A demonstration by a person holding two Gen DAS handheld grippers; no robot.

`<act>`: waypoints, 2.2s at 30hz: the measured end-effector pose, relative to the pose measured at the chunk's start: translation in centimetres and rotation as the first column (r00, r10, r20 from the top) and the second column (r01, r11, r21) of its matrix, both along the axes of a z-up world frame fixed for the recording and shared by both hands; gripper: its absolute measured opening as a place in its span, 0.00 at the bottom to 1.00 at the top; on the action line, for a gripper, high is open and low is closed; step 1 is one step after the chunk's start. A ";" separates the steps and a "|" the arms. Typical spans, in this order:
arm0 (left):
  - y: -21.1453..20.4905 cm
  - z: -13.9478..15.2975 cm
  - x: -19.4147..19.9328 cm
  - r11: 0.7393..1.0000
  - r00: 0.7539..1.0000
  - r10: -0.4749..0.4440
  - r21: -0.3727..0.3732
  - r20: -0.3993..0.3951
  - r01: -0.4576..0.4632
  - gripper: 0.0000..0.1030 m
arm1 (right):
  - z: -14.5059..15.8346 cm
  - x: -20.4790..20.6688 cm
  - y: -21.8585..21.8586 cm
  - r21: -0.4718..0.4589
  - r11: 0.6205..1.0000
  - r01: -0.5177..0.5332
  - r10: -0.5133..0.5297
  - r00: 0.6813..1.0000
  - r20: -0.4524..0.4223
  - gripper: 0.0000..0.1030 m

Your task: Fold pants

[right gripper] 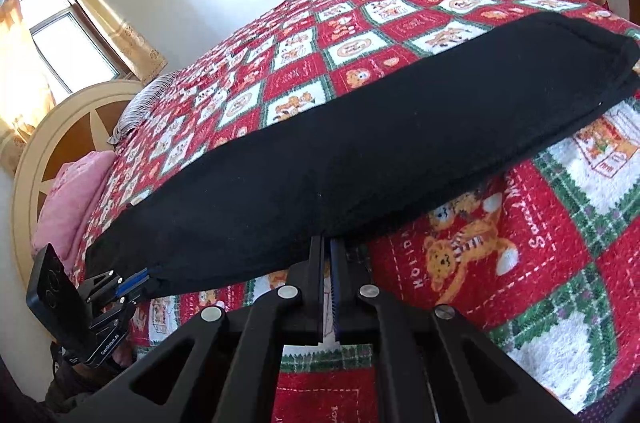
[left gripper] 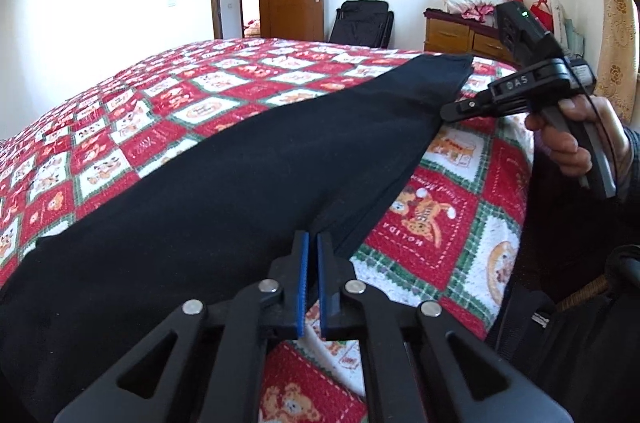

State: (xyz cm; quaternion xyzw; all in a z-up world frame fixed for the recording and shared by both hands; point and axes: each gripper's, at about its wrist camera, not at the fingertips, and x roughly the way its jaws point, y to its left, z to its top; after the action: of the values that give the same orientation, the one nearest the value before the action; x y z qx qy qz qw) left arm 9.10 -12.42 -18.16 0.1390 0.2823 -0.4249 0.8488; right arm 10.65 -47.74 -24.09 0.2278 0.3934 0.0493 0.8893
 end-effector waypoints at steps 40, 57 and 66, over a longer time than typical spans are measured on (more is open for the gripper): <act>6.4 -0.9 2.5 0.979 0.982 0.177 -0.090 -0.060 -0.182 0.51 | 4.3 -2.7 -17.8 0.048 0.871 0.489 -0.491 0.864 0.112 0.41; 13.1 0.4 3.9 0.924 0.932 0.357 -0.121 -0.060 -0.361 0.62 | 6.6 -2.8 -11.7 -0.184 0.866 0.465 -0.437 0.882 0.174 0.22; 12.8 -1.7 3.0 0.935 0.935 0.354 0.035 -0.004 -0.354 0.65 | 3.1 4.2 9.9 -0.215 0.955 -0.205 0.226 0.971 0.076 0.34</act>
State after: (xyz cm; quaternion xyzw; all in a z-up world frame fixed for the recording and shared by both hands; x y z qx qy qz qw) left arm 12.06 0.37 -19.82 0.0981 0.3140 -0.2612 0.9075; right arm 14.86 -37.85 -20.97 0.0878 0.3740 0.1165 0.9159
